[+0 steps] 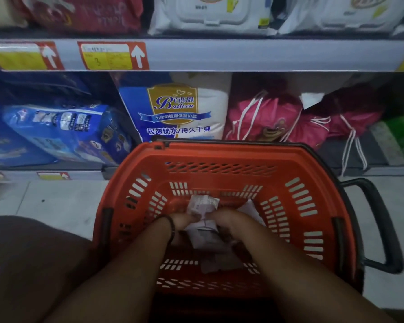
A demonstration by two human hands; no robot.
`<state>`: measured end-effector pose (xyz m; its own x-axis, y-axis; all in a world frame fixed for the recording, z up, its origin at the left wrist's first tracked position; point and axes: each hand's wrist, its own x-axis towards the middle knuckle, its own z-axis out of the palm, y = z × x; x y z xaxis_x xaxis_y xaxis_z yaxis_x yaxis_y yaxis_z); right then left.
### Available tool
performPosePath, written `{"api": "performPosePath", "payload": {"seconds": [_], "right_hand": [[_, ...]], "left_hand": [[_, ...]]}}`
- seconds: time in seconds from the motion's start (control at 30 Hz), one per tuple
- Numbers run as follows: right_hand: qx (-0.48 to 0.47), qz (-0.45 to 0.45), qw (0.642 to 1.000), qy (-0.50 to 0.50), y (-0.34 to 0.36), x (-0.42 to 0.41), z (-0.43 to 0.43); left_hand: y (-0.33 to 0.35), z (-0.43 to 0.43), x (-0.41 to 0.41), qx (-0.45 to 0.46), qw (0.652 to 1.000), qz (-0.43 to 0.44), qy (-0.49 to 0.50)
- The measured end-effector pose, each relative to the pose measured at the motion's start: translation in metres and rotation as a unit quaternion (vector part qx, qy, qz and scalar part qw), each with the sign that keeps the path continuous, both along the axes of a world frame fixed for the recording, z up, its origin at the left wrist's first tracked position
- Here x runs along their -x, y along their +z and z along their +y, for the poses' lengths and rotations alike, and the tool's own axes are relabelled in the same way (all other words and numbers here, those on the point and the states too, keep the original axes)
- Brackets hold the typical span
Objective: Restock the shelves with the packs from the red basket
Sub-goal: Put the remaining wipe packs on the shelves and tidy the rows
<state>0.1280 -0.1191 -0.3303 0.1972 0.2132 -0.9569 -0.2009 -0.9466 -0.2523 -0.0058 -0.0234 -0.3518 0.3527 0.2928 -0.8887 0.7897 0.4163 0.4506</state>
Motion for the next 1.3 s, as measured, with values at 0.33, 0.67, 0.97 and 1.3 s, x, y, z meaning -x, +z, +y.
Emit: {"api": "performPosePath", "payload": {"seconds": [0.33,0.67,0.97,1.3], "right_hand": [[-0.083,0.122,0.988,-0.049,0.094,-0.020,-0.043],[-0.372,-0.077,0.923,0.059,0.252,-0.051,-0.088],[-0.466,-0.204,0.857,0.080,0.287,-0.084,-0.088],[-0.535,-0.478,0.697,0.007,0.308,-0.090,-0.077]], "left_hand": [[0.109,-0.016,0.001,0.024,0.990,-0.140,-0.005],[0.262,-0.054,-0.020,0.068,0.947,-0.298,0.100],[0.332,-0.014,-0.021,-0.014,0.935,-0.340,0.100],[0.327,-0.016,-0.031,0.082,0.923,-0.360,0.108]]}}
